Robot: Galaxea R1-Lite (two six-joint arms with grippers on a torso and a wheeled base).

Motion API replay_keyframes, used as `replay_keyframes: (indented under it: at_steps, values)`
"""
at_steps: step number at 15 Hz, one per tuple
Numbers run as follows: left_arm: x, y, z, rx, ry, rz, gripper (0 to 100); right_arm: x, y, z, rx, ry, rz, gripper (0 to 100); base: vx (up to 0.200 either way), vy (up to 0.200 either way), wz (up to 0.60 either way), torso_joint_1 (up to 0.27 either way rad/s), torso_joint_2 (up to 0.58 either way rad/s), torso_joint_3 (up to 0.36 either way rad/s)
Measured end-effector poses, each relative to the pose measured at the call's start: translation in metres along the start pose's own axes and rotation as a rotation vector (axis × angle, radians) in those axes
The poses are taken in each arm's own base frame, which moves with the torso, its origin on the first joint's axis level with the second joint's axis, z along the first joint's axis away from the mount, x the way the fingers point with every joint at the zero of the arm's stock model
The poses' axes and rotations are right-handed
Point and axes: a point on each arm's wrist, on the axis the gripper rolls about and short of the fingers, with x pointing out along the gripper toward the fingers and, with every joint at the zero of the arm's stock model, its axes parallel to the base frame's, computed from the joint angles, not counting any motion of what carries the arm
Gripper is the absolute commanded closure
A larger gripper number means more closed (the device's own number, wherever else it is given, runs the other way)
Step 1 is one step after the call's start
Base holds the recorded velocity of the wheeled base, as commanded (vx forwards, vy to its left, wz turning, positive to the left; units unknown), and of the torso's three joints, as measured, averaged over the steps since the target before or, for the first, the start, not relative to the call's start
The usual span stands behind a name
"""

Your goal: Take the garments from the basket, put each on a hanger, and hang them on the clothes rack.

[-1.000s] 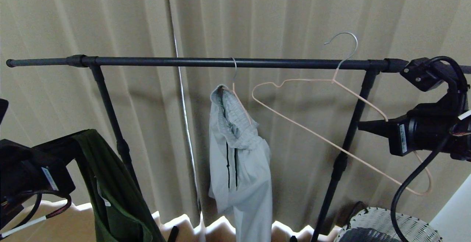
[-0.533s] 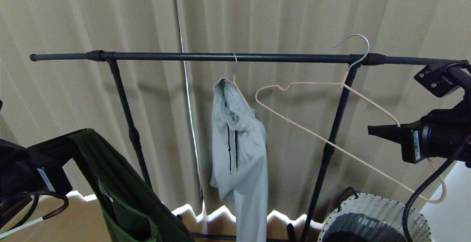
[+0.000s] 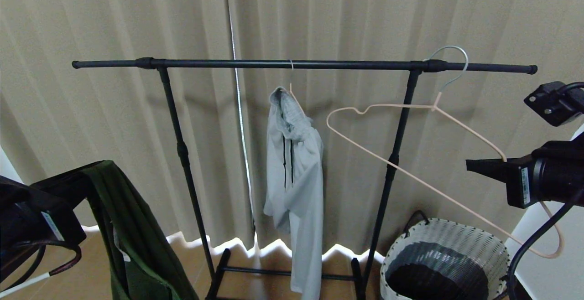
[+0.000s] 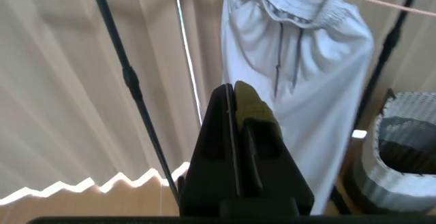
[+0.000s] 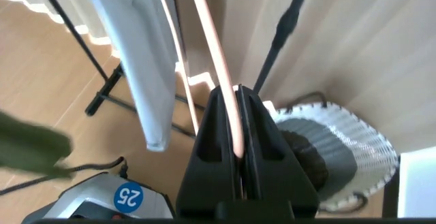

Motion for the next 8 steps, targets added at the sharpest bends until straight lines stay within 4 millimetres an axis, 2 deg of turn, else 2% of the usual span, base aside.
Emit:
replay_keyframes:
  at_steps: [8]
  values:
    - [-0.002, -0.001, -0.005, 0.040, 0.016, -0.009, 100, -0.018, 0.000, -0.019, 0.005, -0.009, 0.004, 100, 0.000, 0.000, 0.00, 0.000, 0.00, 0.000]
